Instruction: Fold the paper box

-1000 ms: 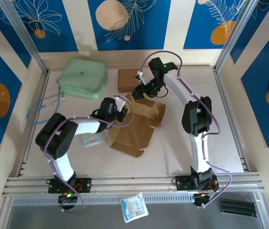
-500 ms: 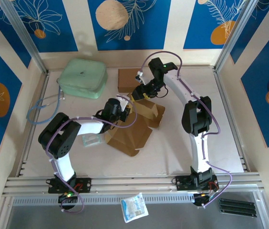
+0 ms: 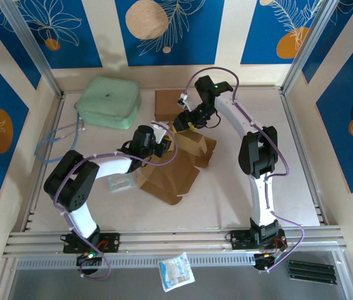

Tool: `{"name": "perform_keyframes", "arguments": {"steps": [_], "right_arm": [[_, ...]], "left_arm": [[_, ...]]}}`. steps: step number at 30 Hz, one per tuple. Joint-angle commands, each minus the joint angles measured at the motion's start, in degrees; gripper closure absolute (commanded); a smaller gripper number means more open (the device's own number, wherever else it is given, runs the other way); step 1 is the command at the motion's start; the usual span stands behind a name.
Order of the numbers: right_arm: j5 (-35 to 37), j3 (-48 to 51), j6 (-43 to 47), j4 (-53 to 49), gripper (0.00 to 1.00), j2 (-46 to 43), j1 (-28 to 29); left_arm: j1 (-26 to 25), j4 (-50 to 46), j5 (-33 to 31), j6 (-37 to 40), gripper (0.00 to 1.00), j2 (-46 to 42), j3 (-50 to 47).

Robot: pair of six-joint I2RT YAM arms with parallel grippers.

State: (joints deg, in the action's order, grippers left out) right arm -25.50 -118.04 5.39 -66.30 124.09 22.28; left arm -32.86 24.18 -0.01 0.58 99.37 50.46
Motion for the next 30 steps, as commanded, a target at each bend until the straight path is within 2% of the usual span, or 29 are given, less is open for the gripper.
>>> {"name": "perform_keyframes", "arguments": {"steps": [1, 10, 19, 25, 30], "right_arm": [[-0.9, -0.9, -0.1, -1.9, 0.28, 1.0, -0.1], [-1.1, -0.9, 0.4, -2.2, 0.28, 1.0, 0.0], [-1.1, -1.1, 0.3, -2.2, 0.28, 1.4, -0.1], [-1.1, -1.0, 0.2, -2.0, 0.28, 1.5, 0.0], [-1.1, -0.8, 0.1, -2.0, 0.28, 1.6, 0.0]], "left_arm": [[1.3, -2.0, 4.4, 1.6, 0.61, -0.6, 2.4], [1.8, 0.0, 9.0, 1.3, 0.61, 3.3, 4.6], [2.1, 0.6, 9.8, 1.8, 0.81, 6.2, 5.6], [2.0, 0.4, 4.6, -1.3, 0.89, 7.6, 6.2], [1.3, 0.7, 1.7, -1.0, 0.95, 7.7, 6.2]]}}
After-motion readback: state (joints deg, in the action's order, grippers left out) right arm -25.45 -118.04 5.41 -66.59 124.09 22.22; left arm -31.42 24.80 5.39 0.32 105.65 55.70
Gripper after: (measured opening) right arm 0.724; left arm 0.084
